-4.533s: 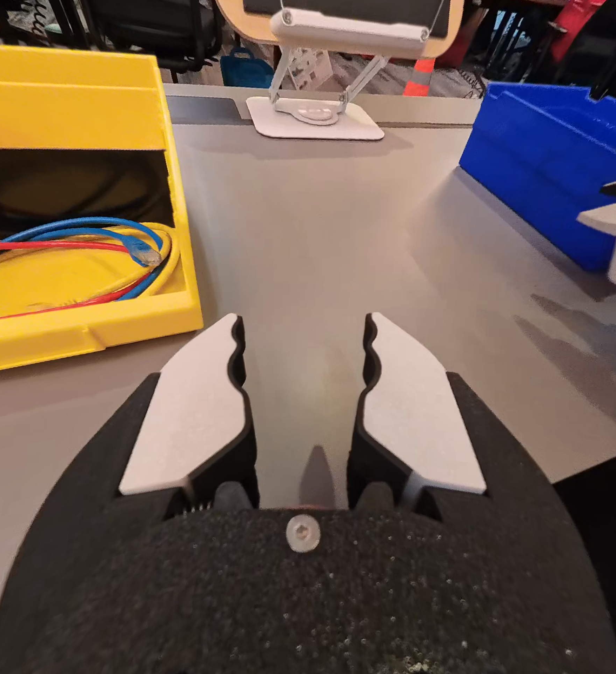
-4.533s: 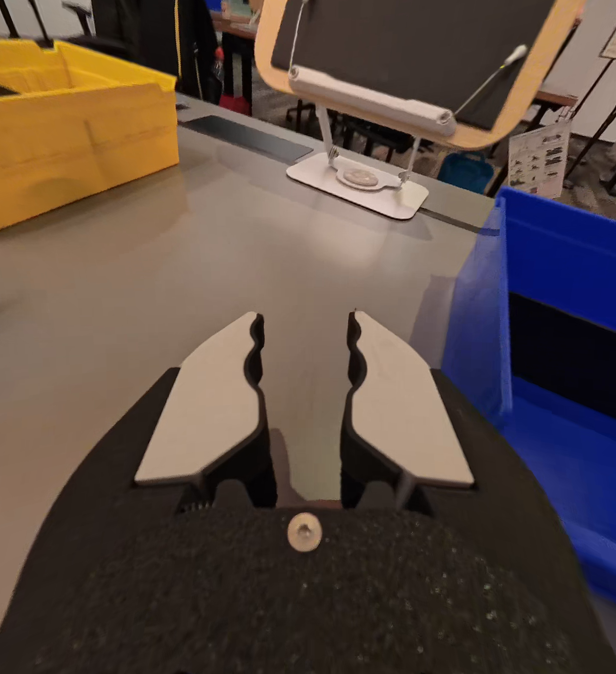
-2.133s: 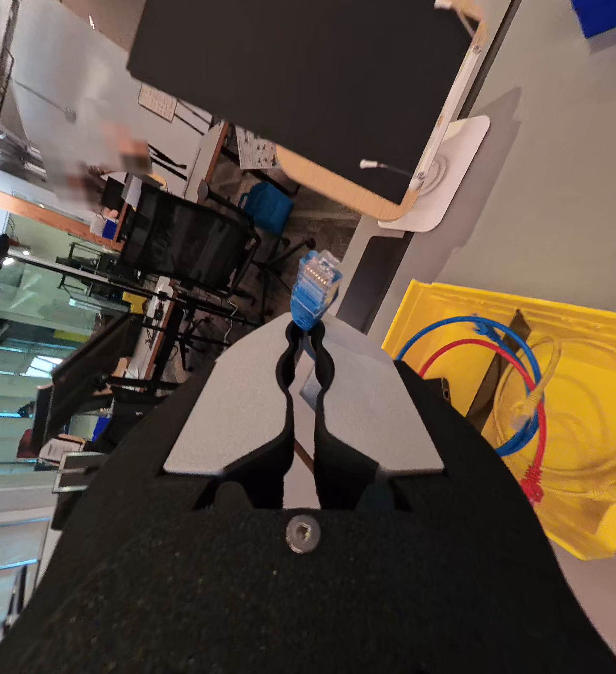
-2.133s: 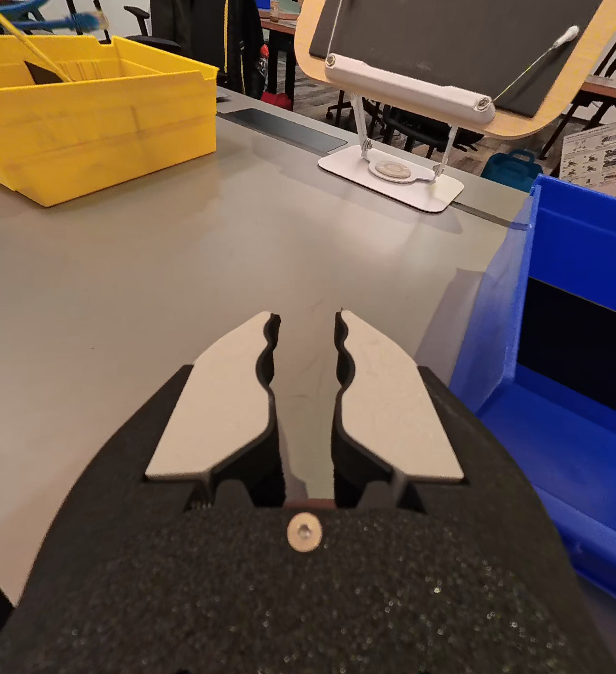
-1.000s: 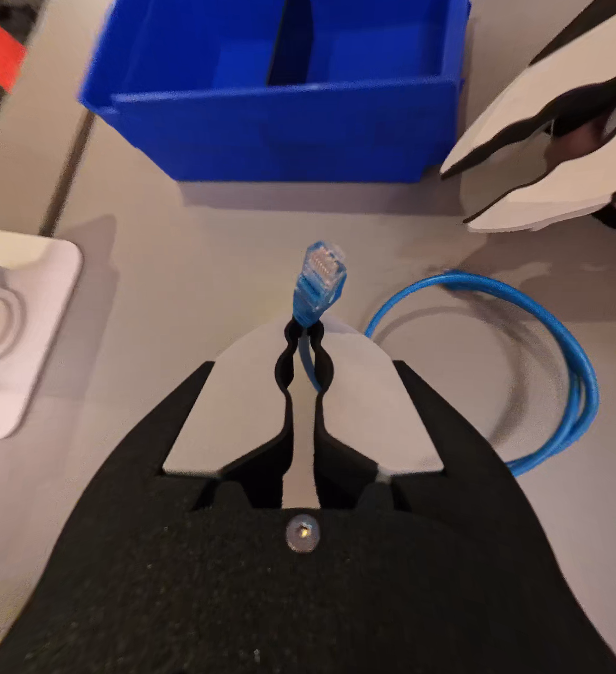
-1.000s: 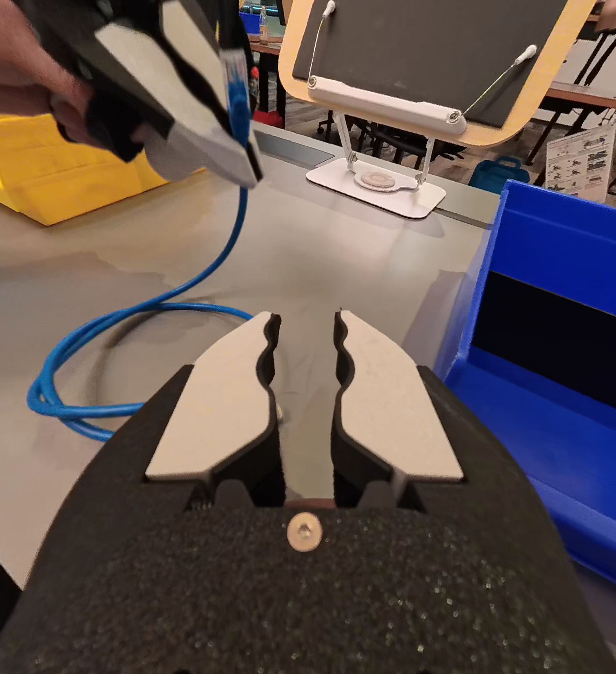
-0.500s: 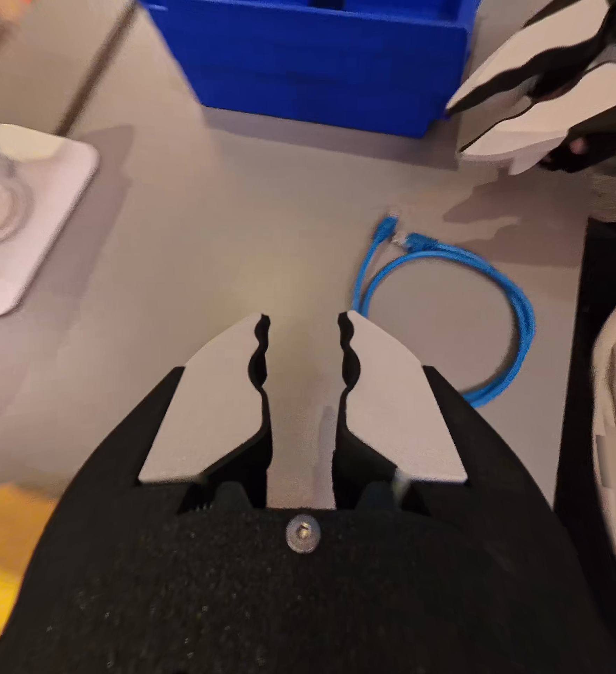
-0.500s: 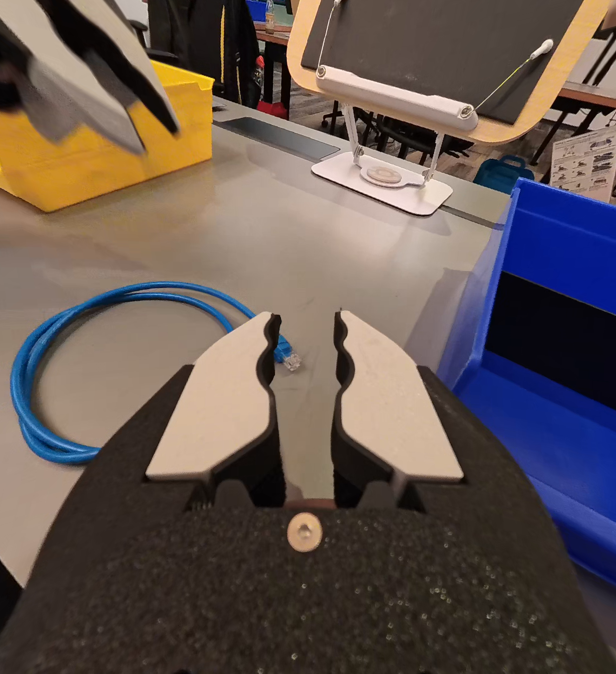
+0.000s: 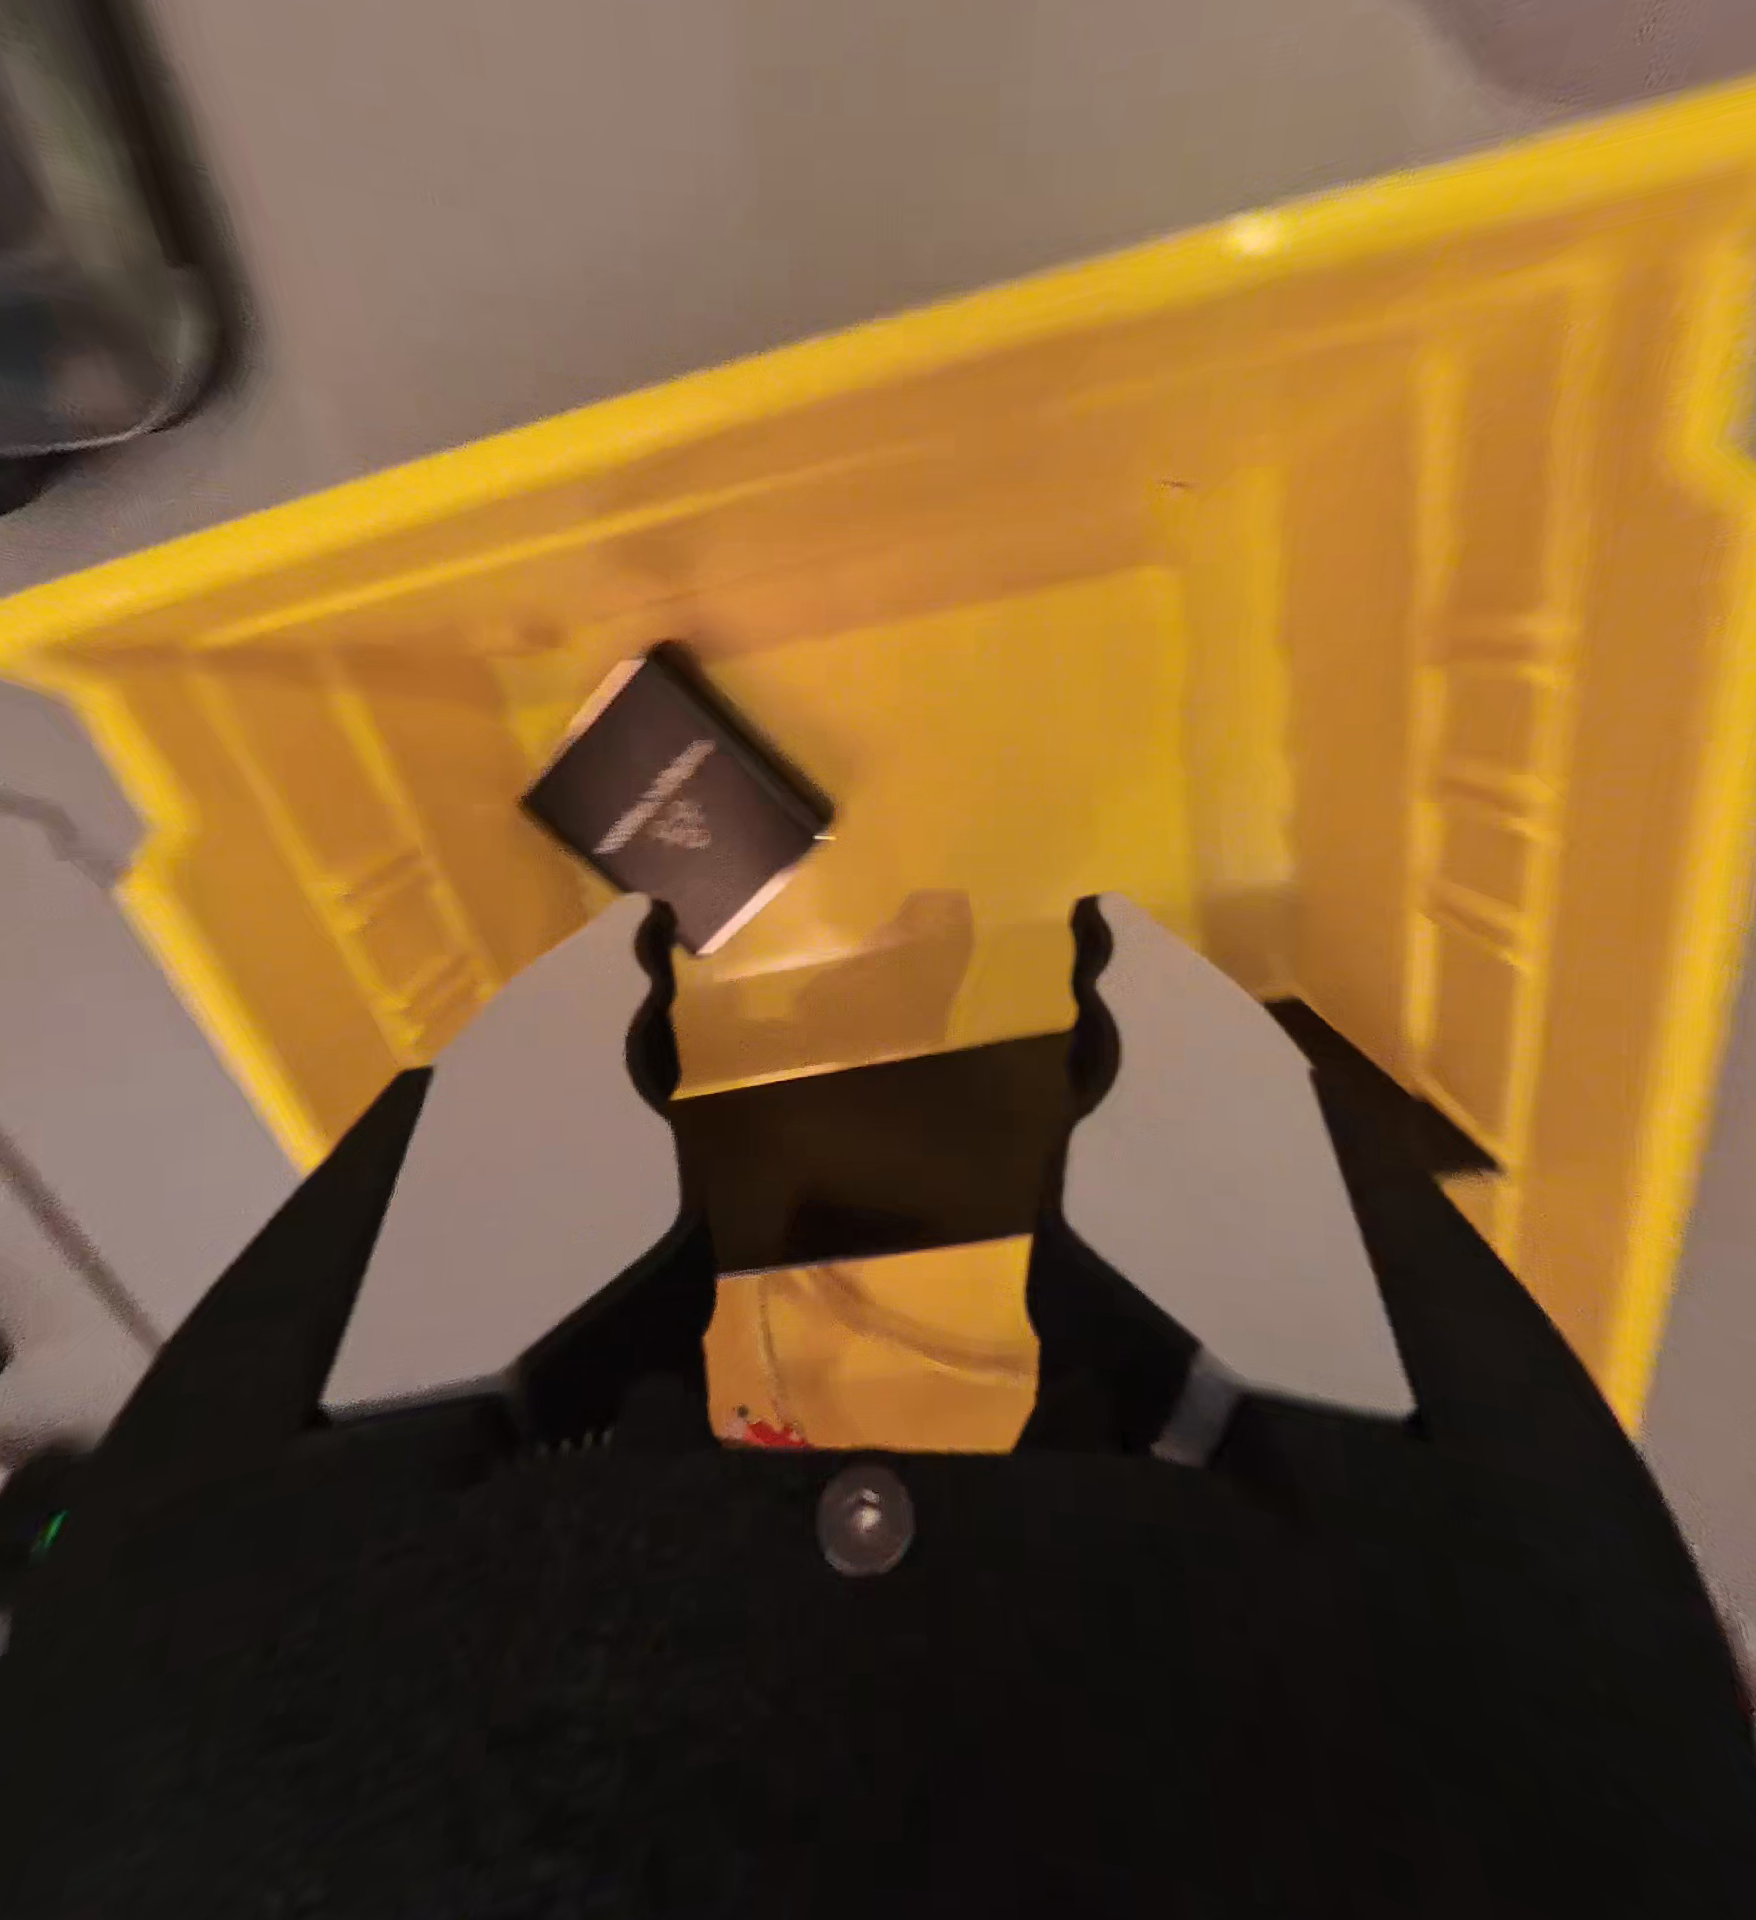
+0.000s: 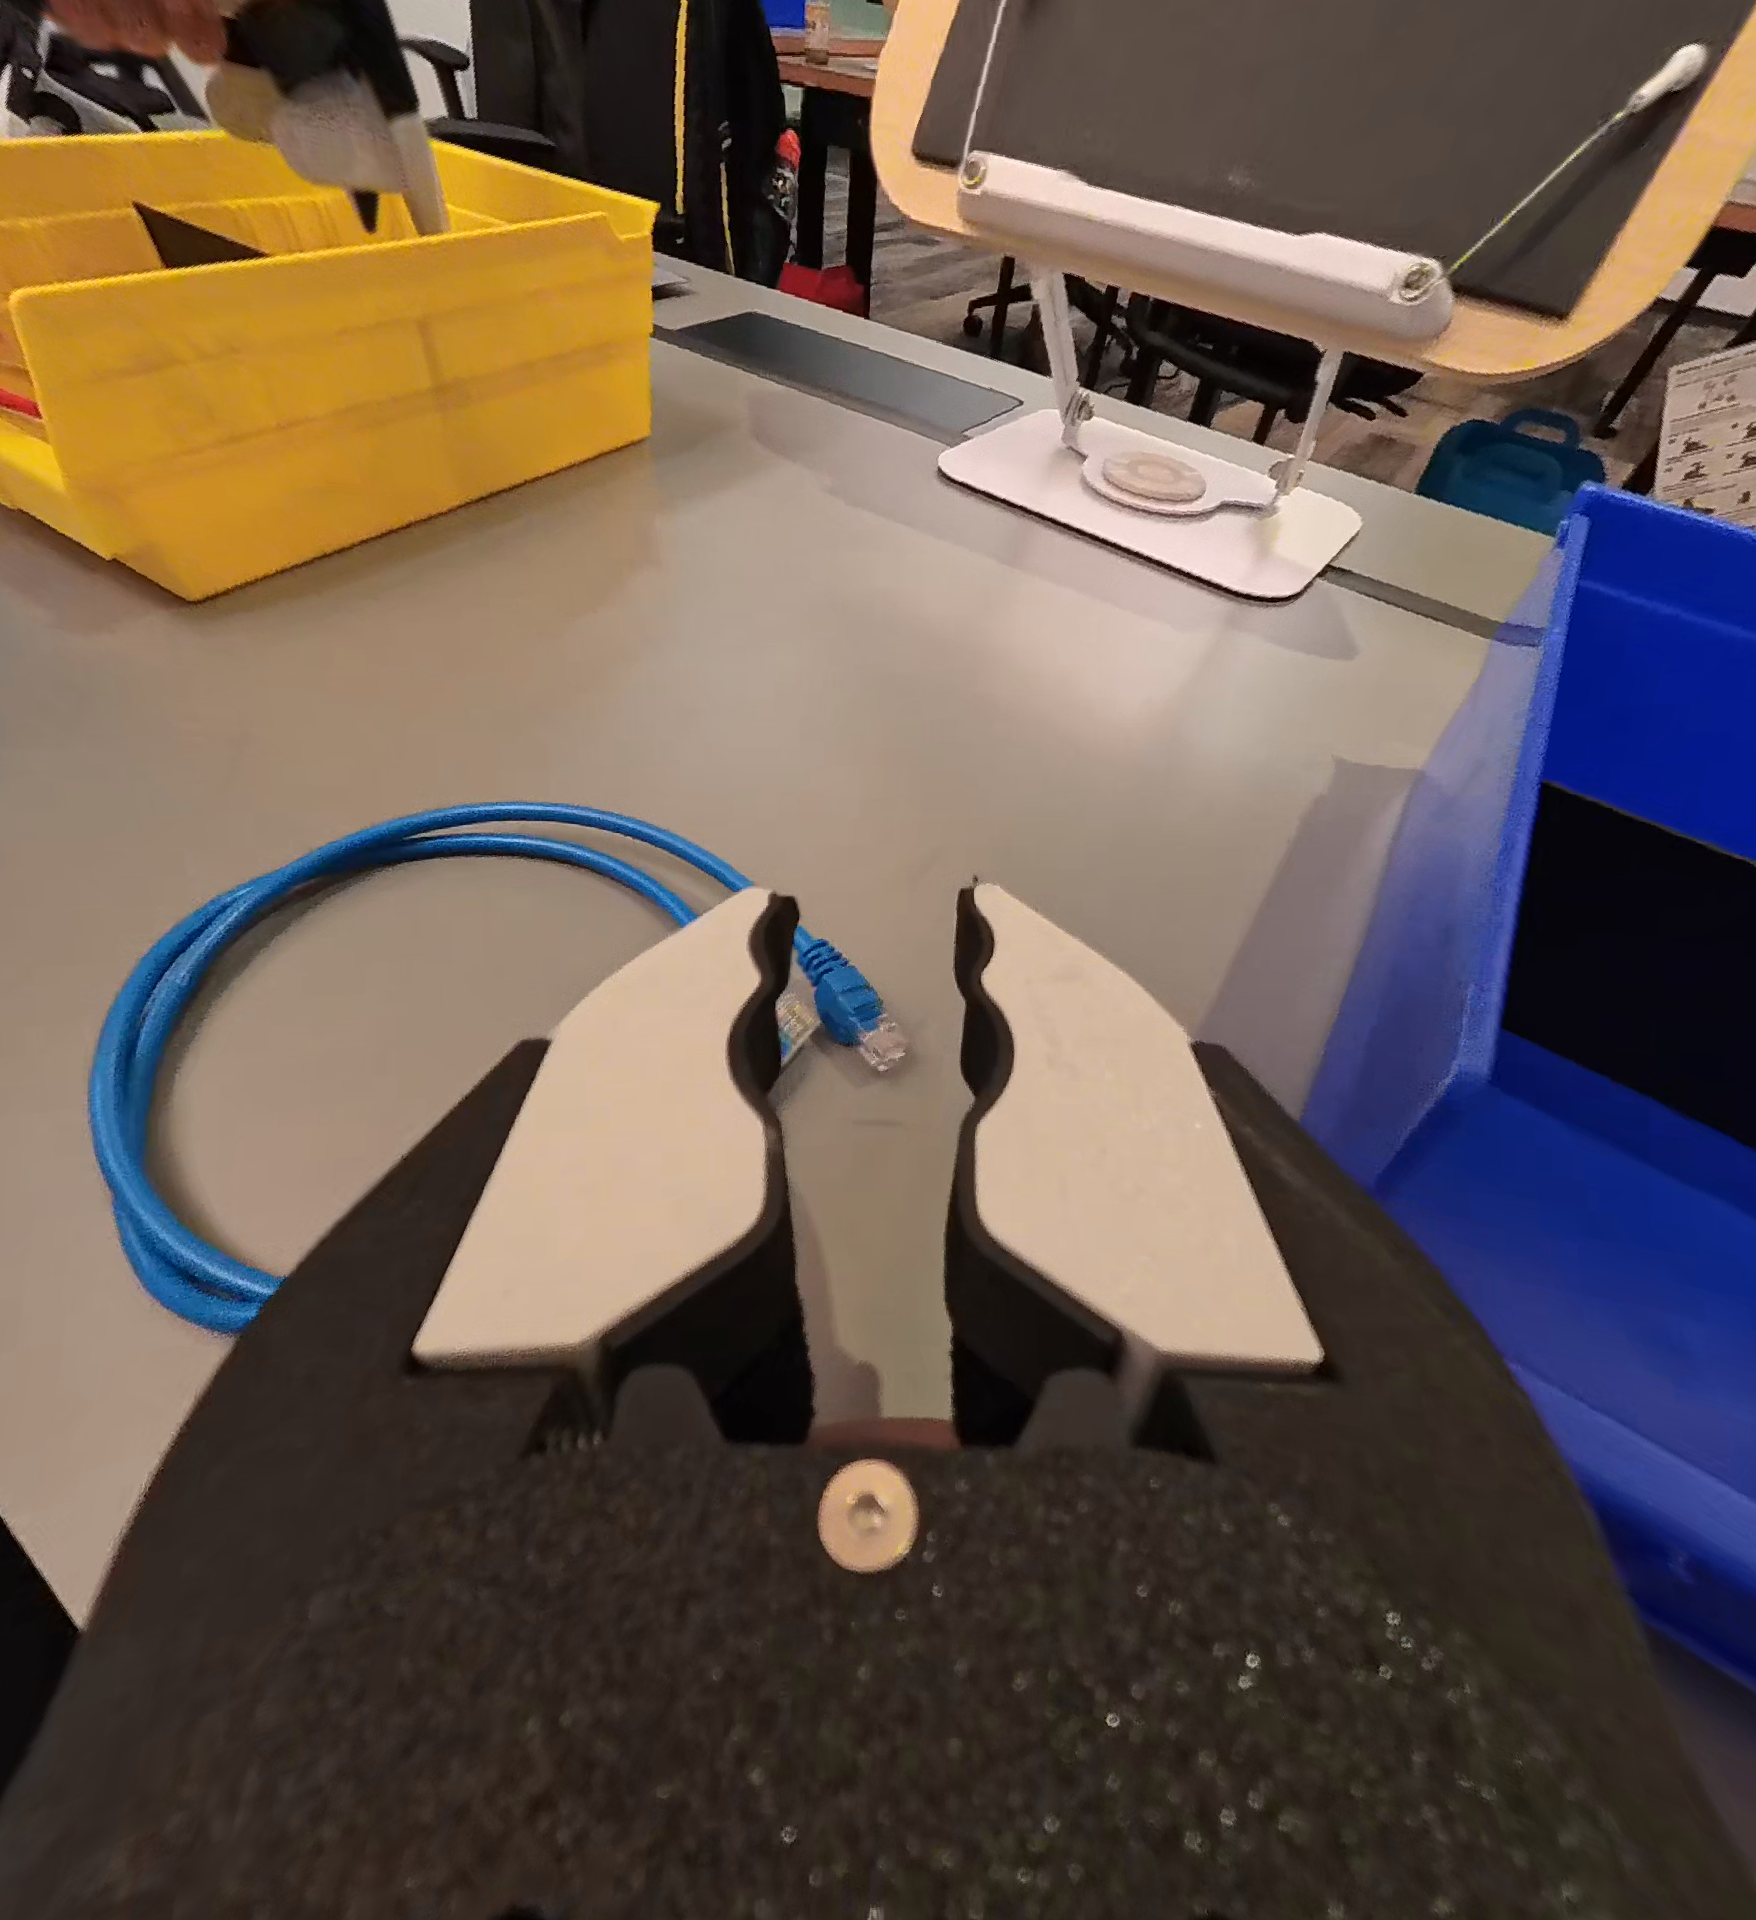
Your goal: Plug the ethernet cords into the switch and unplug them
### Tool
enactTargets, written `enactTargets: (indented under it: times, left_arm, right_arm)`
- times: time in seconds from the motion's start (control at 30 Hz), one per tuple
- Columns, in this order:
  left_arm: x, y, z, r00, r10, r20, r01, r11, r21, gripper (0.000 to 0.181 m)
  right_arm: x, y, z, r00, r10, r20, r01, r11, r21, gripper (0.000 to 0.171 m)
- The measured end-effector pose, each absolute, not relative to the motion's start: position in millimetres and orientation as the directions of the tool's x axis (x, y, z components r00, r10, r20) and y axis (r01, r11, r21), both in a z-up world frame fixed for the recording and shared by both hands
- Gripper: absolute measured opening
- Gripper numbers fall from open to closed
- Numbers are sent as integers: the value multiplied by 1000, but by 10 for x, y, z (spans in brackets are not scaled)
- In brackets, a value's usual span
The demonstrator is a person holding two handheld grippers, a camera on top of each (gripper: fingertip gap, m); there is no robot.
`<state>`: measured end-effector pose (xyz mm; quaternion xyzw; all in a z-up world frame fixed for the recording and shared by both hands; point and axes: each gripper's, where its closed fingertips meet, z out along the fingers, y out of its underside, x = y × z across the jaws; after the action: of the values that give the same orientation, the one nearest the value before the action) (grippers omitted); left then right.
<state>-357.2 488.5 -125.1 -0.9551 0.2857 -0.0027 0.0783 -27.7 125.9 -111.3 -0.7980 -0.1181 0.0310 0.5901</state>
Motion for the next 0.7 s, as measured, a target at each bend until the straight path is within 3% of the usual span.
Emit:
enactTargets:
  times: [0.03,0.17,0.4,0.53,0.7]
  left_arm:
    - [-3650,4958,-1266,863,-495,-98,-505,-850,-151,66]
    - [-3634,5026,-1397,961,-272,46,-261,-952,-161,72]
    - [-3809,5144,-1699,998,8,58,15,-993,-121,77]
    - [-3895,5175,-1826,997,76,-1,75,-990,-115,80]
    - [-3970,5149,-1866,995,71,-72,63,-991,-114,70]
  right_arm:
    - [-283,1252,-1120,969,227,99,161,-277,-947,30]
    - [-296,1232,-1124,965,240,105,172,-274,-946,30]
    - [-187,1215,-1134,969,237,66,134,-285,-949,31]
    - [-157,1204,-1147,970,240,32,105,-298,-949,31]
    - [-147,1199,-1158,969,237,66,138,-302,-943,31]
